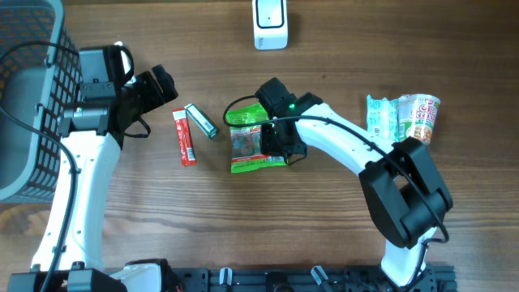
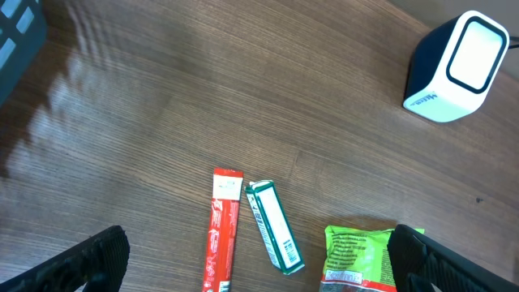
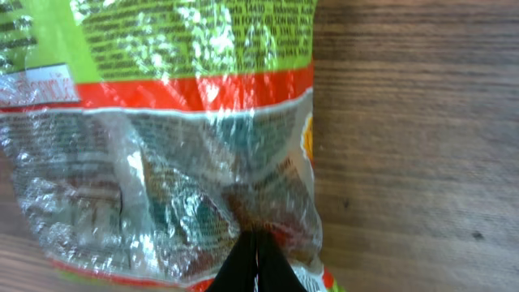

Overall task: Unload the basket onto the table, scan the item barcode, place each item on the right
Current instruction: 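Move the right gripper to the green snack bag and grasp it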

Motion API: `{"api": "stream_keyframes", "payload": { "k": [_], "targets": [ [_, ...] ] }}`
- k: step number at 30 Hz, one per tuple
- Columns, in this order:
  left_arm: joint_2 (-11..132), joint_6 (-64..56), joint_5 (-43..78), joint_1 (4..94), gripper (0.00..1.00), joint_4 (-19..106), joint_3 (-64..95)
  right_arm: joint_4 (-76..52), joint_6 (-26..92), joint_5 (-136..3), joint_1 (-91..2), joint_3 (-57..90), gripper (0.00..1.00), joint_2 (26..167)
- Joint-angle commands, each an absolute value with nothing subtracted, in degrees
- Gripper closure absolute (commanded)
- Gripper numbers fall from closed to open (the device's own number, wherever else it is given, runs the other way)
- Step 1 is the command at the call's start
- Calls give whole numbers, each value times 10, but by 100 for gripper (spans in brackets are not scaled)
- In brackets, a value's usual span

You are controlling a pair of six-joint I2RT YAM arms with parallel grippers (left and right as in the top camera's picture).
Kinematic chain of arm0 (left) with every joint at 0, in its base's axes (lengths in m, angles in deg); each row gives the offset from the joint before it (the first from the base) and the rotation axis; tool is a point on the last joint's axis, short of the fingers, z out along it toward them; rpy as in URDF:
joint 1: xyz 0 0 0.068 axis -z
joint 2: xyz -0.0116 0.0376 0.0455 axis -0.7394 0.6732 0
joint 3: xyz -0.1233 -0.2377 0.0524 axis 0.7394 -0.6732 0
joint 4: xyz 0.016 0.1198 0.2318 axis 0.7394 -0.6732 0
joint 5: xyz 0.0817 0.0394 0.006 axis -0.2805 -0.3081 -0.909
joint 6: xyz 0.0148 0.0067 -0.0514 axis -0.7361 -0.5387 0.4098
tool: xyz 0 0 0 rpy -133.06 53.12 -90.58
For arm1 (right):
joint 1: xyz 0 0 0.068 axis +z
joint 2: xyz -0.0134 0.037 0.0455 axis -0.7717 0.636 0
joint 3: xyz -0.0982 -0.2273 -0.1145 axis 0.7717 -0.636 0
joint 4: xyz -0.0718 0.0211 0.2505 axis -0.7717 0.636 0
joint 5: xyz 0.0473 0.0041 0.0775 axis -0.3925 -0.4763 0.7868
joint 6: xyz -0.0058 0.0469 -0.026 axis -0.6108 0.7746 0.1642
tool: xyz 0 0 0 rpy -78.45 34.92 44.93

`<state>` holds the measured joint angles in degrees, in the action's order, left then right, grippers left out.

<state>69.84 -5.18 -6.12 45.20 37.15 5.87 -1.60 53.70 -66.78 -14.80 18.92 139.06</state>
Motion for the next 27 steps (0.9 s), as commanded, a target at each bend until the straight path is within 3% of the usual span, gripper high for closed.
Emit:
{"api": "stream_keyframes", "payload": {
  "k": [1, 5, 9, 10, 11, 19, 27],
  "targets": [
    [700, -55, -65, 450, 0, 373, 60, -28, 538, -680, -147, 175, 96, 1396],
    [700, -55, -65, 450, 0, 373, 60, -18, 496, -668, -148, 200, 92, 1368],
    [700, -55, -65, 450, 0, 373, 60, -16, 455, -668, -148, 223, 69, 1301],
    [700, -55, -65, 450, 0, 373, 60, -17, 445, -668, -148, 223, 50, 1286],
    [700, -55, -65, 450, 0, 373, 60, -17, 440, -668, -147, 223, 39, 1275],
    [700, -55, -65, 450, 0, 373, 60, -12, 447, -666, -142, 199, 44, 1265],
    [700, -55, -65, 450, 0, 373, 60, -106, 406, -722, -141, 180, 30, 1332]
  ]
}}
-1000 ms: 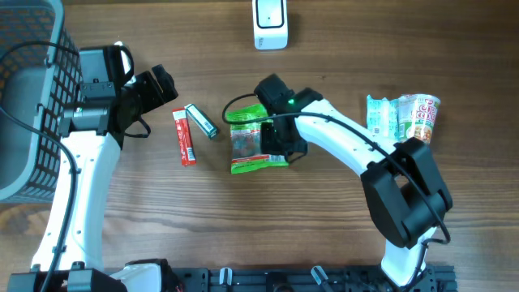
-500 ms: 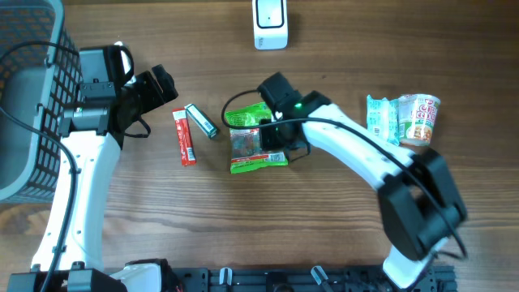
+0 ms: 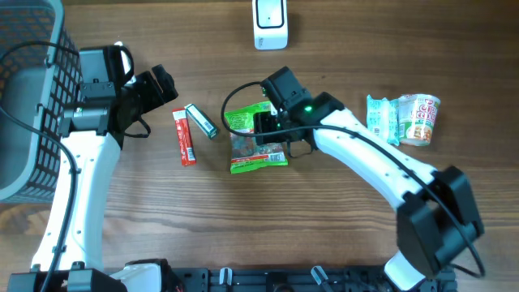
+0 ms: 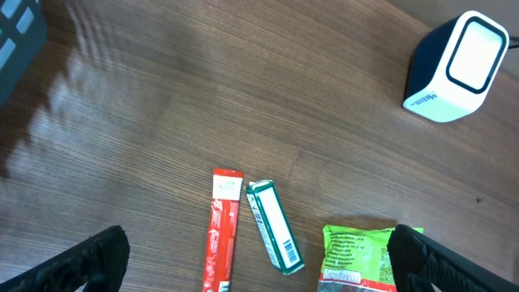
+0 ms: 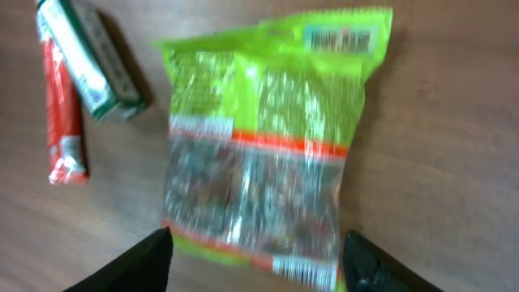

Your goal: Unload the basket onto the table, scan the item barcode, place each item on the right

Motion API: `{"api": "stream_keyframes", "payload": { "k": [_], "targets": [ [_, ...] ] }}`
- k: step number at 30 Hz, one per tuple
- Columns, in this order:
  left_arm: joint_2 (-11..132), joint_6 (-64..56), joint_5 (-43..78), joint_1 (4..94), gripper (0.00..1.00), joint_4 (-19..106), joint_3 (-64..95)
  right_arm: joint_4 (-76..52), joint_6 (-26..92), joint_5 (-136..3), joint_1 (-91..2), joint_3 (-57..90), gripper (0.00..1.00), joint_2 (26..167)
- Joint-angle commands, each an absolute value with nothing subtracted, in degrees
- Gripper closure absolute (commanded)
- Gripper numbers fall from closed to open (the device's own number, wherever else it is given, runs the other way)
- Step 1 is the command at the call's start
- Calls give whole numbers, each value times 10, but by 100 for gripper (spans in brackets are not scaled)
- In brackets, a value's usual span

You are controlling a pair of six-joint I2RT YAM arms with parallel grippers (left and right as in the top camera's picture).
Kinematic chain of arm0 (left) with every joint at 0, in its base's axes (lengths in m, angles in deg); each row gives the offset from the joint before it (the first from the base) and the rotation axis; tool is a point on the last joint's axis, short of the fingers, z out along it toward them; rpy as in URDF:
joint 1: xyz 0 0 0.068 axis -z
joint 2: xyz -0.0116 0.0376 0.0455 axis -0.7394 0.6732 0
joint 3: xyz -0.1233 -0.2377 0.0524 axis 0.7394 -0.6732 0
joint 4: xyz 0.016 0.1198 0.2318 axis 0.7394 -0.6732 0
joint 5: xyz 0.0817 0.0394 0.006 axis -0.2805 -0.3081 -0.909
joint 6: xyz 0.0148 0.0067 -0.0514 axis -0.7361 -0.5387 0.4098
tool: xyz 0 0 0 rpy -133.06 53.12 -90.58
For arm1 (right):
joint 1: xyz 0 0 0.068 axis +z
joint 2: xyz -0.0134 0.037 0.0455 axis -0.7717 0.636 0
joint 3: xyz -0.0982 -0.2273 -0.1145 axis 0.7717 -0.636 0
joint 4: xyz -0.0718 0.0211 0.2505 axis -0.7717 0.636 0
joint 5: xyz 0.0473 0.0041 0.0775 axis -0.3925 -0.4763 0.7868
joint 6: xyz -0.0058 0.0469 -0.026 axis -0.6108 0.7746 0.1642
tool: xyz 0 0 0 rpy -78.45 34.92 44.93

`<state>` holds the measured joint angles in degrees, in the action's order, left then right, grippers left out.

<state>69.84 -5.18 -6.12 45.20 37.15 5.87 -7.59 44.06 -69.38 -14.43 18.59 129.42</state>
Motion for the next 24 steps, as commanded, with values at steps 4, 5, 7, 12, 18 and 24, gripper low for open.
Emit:
{"api": "stream_keyframes", "payload": {
  "k": [4, 5, 7, 12, 18, 24],
  "targets": [
    [700, -55, -65, 450, 0, 373, 60, -132, 421, -721, -144, 180, 32, 1377],
    [700, -55, -65, 450, 0, 373, 60, -129, 425, -720, -145, 180, 31, 1386],
    [700, -55, -65, 450, 0, 373, 60, -121, 432, -719, -150, 180, 33, 1403],
    [700, -55, -65, 450, 0, 373, 60, -101, 433, -658, -172, 180, 69, 1425],
    [700, -55, -65, 450, 0, 373, 60, -36, 466, -710, -200, 181, 71, 1363],
    [700, -55, -65, 450, 0, 373, 60, -27, 474, -695, -210, 181, 13, 1301]
  ]
}}
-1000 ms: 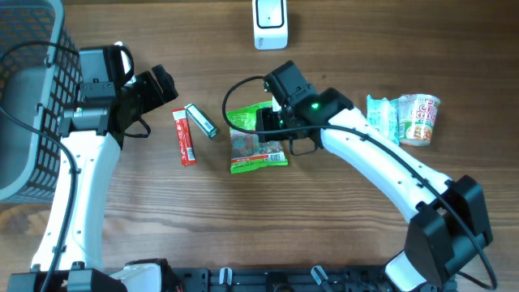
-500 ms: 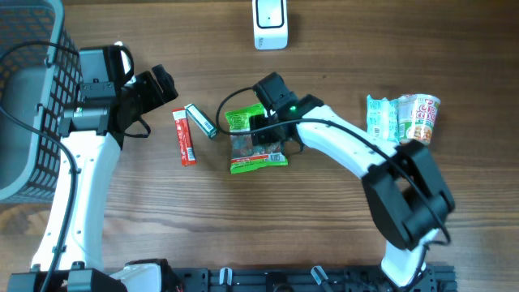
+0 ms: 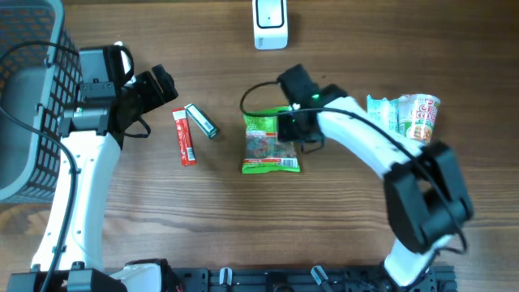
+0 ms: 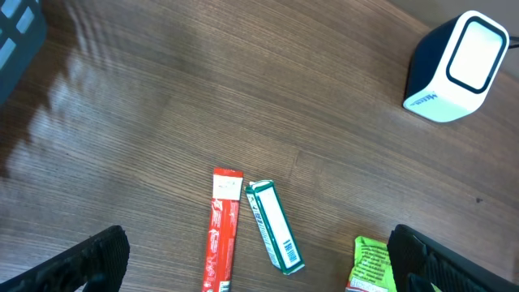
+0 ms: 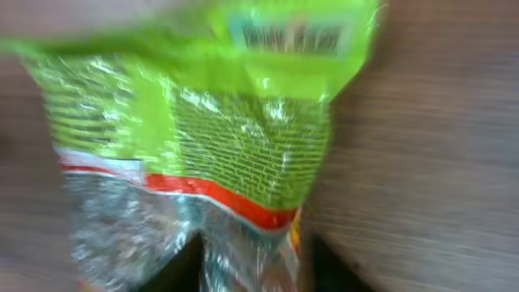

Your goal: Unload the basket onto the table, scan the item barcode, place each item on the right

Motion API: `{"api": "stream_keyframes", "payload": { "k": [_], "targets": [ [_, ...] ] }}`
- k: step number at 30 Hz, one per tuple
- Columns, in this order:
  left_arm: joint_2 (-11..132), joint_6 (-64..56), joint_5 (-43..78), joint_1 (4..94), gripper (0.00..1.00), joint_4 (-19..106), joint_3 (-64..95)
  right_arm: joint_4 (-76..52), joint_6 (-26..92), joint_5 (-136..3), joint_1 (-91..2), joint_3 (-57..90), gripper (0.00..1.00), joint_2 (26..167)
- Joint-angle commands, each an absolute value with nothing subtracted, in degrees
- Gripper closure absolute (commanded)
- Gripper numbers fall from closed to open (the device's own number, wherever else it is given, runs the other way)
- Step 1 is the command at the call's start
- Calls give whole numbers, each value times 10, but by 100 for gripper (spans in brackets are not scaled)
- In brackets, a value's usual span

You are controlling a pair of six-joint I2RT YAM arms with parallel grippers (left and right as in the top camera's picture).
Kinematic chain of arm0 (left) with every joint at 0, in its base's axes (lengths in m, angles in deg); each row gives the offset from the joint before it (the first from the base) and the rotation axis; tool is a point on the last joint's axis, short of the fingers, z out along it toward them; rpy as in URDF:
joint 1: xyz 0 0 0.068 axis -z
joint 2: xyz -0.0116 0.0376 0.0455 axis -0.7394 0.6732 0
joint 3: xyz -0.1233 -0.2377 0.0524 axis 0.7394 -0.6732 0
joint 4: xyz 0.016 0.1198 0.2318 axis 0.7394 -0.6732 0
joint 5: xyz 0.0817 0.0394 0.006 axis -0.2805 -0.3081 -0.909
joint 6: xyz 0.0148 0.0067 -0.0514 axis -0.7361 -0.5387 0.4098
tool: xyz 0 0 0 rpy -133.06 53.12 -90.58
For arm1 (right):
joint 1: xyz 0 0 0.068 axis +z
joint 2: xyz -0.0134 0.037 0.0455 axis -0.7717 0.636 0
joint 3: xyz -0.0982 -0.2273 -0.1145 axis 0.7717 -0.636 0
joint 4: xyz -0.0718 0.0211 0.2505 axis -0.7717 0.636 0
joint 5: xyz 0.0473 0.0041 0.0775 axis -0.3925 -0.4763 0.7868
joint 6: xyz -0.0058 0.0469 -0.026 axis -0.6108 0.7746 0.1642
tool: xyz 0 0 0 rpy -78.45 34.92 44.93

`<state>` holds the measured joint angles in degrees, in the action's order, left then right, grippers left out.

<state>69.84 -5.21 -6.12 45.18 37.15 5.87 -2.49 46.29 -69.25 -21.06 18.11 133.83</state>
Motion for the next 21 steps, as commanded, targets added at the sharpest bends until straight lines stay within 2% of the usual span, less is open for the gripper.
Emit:
{"api": "stream_keyframes", "payload": {
  "k": [1, 11, 14, 17, 19, 21],
  "targets": [
    [700, -55, -65, 450, 0, 373, 60, -27, 473, -685, -210, 181, 1, 1301],
    [700, -55, -65, 450, 0, 373, 60, -19, 442, -676, -213, 181, 0, 1334],
    [700, -55, -65, 450, 0, 373, 60, -35, 445, -674, -214, 181, 4, 1365],
    [700, -55, -65, 450, 0, 373, 60, -54, 444, -659, -214, 181, 15, 1393],
    [700, -55, -65, 450, 0, 373, 60, -54, 445, -655, -213, 181, 28, 1407],
    [700, -55, -65, 450, 0, 373, 60, -52, 444, -656, -212, 181, 30, 1417]
  ]
}}
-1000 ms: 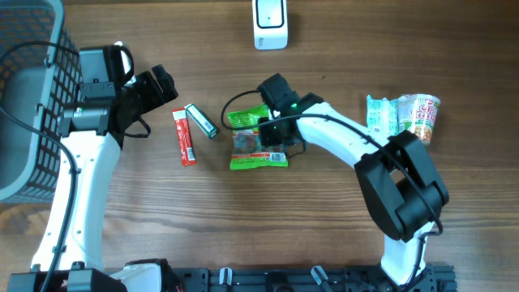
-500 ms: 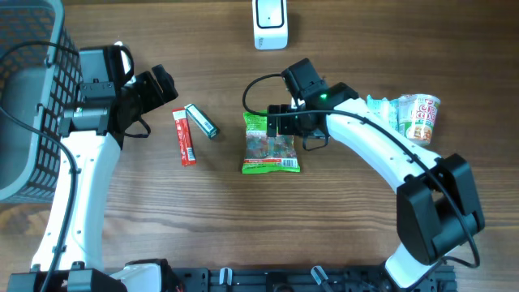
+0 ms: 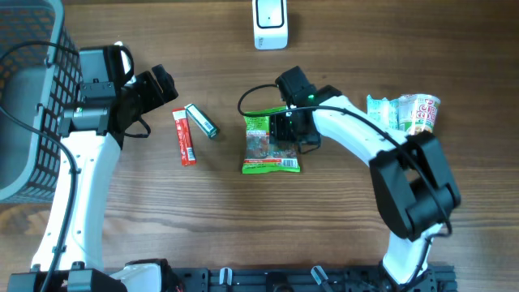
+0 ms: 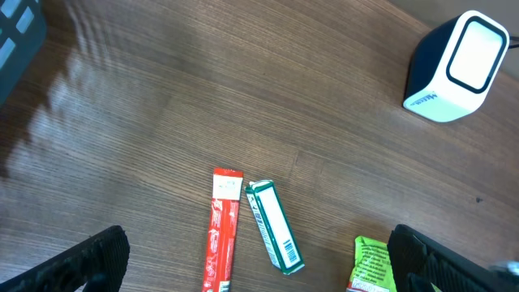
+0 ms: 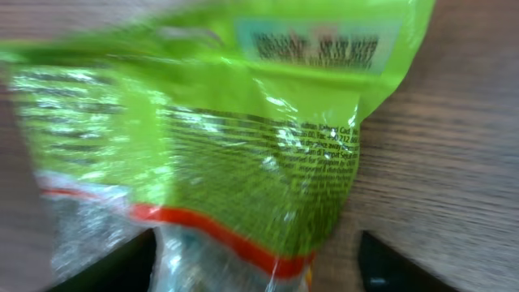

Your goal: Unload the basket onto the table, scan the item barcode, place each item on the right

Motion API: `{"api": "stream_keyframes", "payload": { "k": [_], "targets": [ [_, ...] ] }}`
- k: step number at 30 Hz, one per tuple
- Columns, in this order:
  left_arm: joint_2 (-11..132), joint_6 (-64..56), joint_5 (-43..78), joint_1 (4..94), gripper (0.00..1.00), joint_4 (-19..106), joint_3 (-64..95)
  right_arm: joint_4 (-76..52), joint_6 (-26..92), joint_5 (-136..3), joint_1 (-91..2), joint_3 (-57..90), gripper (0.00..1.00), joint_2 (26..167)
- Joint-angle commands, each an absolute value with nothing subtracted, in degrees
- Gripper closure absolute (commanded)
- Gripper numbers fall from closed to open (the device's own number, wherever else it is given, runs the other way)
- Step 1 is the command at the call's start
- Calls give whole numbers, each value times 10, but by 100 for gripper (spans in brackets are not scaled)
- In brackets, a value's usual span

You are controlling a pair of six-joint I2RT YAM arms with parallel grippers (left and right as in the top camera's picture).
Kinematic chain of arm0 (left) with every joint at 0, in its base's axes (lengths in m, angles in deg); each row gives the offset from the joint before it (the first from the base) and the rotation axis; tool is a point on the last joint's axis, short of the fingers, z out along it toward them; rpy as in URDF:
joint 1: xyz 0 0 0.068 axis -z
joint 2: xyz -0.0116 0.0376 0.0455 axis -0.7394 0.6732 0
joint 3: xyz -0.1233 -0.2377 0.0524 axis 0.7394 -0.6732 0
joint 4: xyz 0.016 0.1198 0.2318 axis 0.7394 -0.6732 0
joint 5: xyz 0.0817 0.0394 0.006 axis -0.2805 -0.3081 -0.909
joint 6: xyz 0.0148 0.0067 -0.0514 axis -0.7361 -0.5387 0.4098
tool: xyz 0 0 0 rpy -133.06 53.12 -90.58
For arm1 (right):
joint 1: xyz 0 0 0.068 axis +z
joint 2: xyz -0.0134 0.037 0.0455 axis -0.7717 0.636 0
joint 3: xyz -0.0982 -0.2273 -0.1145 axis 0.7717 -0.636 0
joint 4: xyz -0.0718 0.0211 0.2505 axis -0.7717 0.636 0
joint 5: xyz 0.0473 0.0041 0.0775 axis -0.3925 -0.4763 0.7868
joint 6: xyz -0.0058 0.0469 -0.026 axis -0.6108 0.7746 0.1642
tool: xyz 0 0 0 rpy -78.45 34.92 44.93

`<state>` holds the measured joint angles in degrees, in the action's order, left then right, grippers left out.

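Observation:
A snack bag (image 3: pixel 268 154) with a green top, red band and clear lower half lies flat mid-table, its barcode patch (image 5: pixel 316 45) at the green end facing up. My right gripper (image 3: pixel 290 130) is low over the bag's green end and open. In the right wrist view its fingers (image 5: pixel 109 261) stand on either side of the bag (image 5: pixel 243 138). The white scanner (image 3: pixel 270 24) stands at the far edge. My left gripper (image 3: pixel 154 91) hovers open at the left, holding nothing.
A red stick pack (image 3: pixel 185 136) and a green-and-white box (image 3: pixel 201 120) lie left of the bag. At the right are a cup of noodles (image 3: pixel 419 118) and a green packet (image 3: pixel 379 115). A grey basket (image 3: pixel 24 97) fills the left edge.
My right gripper's fingers stand wider apart across the bag than before. The bag lies in the same place. The left arm has not moved.
My right gripper was first shut on the bag, which lay tilted. Then it was open and higher above it. After that the bag lay straighter and further right, with the fingers close on either side. Now they are spread wide over it.

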<state>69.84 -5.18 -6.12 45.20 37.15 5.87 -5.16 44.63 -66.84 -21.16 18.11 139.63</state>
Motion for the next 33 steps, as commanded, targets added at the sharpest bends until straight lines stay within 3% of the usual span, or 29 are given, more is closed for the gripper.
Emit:
{"api": "stream_keyframes", "payload": {
  "k": [1, 3, 5, 7, 12, 18, 24, 33],
  "targets": [
    [700, -55, -65, 450, 0, 373, 60, -53, 445, -658, -212, 181, 29, 1422],
    [700, -55, -65, 450, 0, 373, 60, -61, 444, -661, -212, 181, 29, 1439],
    [700, -55, -65, 450, 0, 373, 60, -66, 444, -661, -212, 181, 38, 1447],
    [700, -55, -65, 450, 0, 373, 60, -67, 440, -656, -214, 181, 94, 1447],
    [700, -55, -65, 450, 0, 373, 60, -59, 430, -652, -233, 182, 96, 1399],
    [700, -55, -65, 450, 0, 373, 60, -42, 431, -510, -302, 182, 96, 1309],
    [700, -55, -65, 450, 0, 373, 60, -18, 473, -478, -325, 175, 96, 1305],
    [700, -55, -65, 450, 0, 373, 60, -26, 429, -394, -329, 172, 96, 1305]
  ]
}}
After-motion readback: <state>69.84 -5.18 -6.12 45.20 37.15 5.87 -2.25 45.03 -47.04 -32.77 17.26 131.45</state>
